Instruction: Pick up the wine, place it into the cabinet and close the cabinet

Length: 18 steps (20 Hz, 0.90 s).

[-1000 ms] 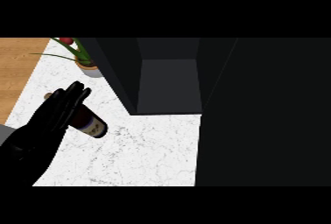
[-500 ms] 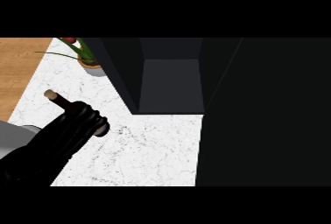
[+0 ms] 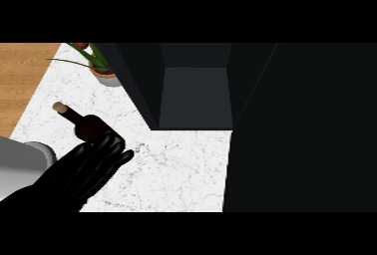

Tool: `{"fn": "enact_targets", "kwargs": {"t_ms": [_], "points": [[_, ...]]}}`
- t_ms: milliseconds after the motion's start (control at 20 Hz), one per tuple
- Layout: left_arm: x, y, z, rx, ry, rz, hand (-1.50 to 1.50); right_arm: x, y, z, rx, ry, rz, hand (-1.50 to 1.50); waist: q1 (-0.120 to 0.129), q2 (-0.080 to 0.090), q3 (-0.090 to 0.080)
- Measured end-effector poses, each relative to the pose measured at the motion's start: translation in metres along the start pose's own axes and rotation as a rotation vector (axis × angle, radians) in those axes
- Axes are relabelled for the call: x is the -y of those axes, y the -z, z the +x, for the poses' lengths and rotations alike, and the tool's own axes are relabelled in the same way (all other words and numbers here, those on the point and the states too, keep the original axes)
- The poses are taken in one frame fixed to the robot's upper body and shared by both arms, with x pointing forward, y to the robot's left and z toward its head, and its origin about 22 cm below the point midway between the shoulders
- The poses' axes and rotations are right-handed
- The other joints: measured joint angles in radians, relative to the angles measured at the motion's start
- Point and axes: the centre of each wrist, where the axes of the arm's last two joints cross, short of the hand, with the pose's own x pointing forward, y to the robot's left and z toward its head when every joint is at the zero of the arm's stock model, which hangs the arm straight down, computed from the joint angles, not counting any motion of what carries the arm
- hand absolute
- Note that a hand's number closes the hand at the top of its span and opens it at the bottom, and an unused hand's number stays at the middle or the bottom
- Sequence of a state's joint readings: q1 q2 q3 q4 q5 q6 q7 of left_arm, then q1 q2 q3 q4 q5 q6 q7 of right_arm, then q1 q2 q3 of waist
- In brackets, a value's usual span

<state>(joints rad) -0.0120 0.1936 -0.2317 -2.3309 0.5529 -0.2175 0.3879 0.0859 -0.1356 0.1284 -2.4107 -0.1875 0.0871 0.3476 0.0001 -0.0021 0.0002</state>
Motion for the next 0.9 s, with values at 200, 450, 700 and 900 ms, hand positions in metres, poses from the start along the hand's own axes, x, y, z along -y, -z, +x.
{"fn": "enact_targets", "kwargs": {"t_ms": [200,450,700,900], "points": [[0.000,0.001,0.001,-0.009,0.001,0.012,-1.50,-0.003,0.007,0.006,-0.004,0.006,0.002,-1.50,0.001,0.000,0.000],[-0.003,0.002,0.006,-0.017,0.005,0.057,-1.50,-0.004,0.011,0.010,-0.007,0.003,-0.004,-1.50,0.002,0.000,0.000],[-0.006,-0.002,0.007,-0.029,0.007,0.107,-1.50,-0.006,0.014,0.014,-0.019,0.009,-0.009,-1.50,0.002,-0.001,0.000],[-0.013,-0.003,0.010,-0.037,0.017,0.159,-1.50,-0.004,0.017,0.018,-0.019,-0.008,-0.012,-1.50,0.001,0.000,0.000]]}}
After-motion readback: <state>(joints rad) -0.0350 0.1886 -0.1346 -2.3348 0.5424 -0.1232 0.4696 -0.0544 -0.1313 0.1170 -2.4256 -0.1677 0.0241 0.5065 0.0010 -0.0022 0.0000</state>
